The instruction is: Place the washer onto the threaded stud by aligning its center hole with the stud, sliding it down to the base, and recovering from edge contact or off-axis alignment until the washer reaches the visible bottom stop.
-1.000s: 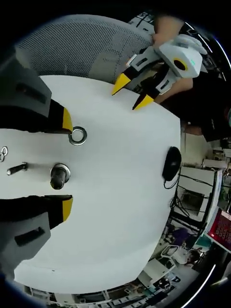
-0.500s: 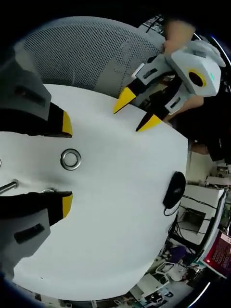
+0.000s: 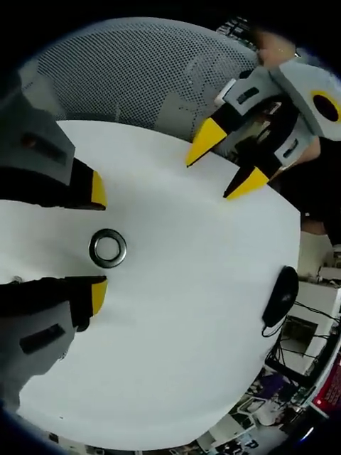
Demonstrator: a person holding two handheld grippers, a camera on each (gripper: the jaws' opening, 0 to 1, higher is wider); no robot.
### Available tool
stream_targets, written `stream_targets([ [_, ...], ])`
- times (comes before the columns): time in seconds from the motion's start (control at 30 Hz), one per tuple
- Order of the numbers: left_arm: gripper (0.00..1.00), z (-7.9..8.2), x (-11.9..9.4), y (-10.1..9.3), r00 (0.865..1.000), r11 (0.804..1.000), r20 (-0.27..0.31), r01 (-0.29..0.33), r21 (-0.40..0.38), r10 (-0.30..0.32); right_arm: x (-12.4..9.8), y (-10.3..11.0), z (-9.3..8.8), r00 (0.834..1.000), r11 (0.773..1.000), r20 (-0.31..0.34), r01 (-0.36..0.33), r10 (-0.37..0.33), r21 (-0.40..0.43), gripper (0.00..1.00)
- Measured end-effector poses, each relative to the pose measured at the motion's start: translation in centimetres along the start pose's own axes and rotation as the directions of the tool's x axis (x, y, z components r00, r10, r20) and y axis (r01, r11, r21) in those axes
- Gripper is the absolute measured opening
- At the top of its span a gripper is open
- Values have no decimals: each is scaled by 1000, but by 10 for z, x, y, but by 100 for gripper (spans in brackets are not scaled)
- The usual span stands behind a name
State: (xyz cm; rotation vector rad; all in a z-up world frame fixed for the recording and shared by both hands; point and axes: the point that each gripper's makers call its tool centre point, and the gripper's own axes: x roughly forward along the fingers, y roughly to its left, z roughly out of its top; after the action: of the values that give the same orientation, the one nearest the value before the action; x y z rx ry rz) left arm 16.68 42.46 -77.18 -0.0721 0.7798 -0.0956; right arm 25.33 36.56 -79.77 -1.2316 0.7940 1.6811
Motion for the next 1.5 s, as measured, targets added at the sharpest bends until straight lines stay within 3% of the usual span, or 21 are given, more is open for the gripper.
stream_targets([
  [0.27,25,4,-1,3,1000,1000,24,-16,-4,16,2,0,1,1000,1000,-21,-9,8,-16,34],
  [0.4,24,1,0,3,1000,1000,6,-12,4,12,2,0,1,1000,1000,-20,-7,7,-13,34],
  [0.5,24,6,-2,4,999,1000,35,-16,-14,17,1,-4,0,1000,1000,-2,0,0,2,30],
  [0.67,24,2,-1,2,1000,1000,13,-13,-5,13,2,-3,2,1000,1000,-12,9,-9,-17,25],
  [1.0,23,2,-1,2,1000,1000,9,-11,-1,11,1,-4,1,999,999,28,22,-23,49,23],
  [1.13,23,1,-1,2,1000,1000,7,-10,-1,10,-4,-5,7,996,988,87,6,-19,152,23],
  [1.5,24,1,0,0,1000,1000,4,0,-2,0,-27,-2,8,996,990,86,0,-12,142,23],
])
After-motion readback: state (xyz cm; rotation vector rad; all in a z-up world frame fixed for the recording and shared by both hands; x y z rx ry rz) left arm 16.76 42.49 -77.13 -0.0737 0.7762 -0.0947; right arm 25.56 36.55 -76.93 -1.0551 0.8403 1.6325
